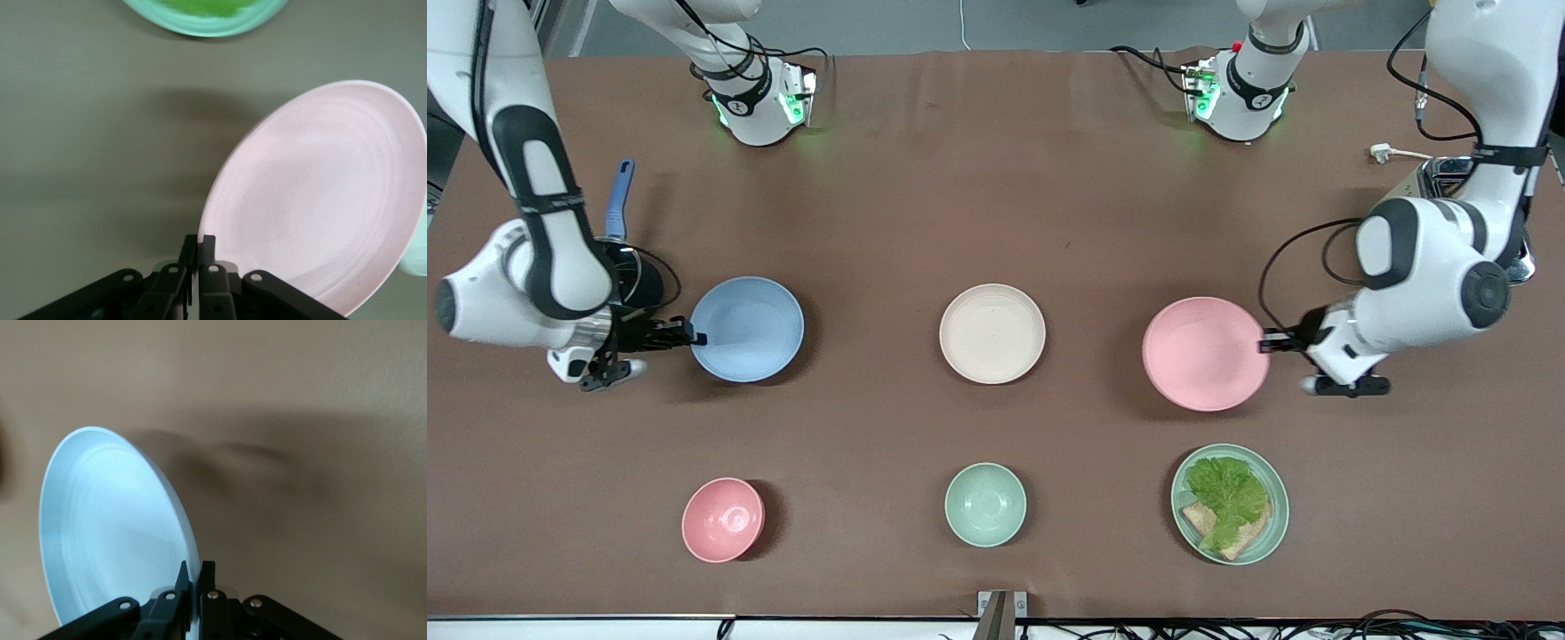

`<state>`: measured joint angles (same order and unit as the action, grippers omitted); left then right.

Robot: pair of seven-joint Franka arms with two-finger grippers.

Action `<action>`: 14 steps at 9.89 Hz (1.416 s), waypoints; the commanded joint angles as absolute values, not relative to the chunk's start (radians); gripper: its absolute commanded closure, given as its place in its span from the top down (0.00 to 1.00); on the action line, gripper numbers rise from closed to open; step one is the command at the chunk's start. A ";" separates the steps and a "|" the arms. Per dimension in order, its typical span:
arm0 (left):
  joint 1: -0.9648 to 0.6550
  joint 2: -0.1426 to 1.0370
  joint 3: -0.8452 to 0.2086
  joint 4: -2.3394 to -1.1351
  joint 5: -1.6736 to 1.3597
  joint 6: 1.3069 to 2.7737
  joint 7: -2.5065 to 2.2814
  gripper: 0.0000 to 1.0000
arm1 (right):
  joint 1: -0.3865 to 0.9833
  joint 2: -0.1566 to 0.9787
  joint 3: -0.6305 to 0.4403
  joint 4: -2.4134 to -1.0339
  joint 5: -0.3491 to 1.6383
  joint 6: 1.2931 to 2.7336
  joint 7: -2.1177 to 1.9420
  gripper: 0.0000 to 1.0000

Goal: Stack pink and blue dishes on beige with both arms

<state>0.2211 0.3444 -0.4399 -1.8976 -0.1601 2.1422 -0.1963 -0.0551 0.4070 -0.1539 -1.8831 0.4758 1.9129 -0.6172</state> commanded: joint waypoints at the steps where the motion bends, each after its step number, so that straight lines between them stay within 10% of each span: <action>1: 0.120 0.414 -0.500 -1.855 -0.160 2.166 -0.419 0.00 | -0.045 0.393 -0.156 -1.705 0.407 1.696 -0.452 0.00; 8: -0.199 0.630 -0.492 -1.836 -0.072 2.518 -0.662 0.01 | 0.049 0.350 -0.008 -1.660 0.417 1.710 -0.051 0.01; 14: -0.202 0.670 -0.479 -1.833 0.006 2.526 -0.673 0.05 | 0.078 0.360 0.161 -1.697 0.423 1.810 0.159 0.00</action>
<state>-0.1919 0.6352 -0.4953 -1.8458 -0.0197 2.5177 -0.6559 0.0797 0.3747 0.1158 -1.6753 0.4226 1.7849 0.1063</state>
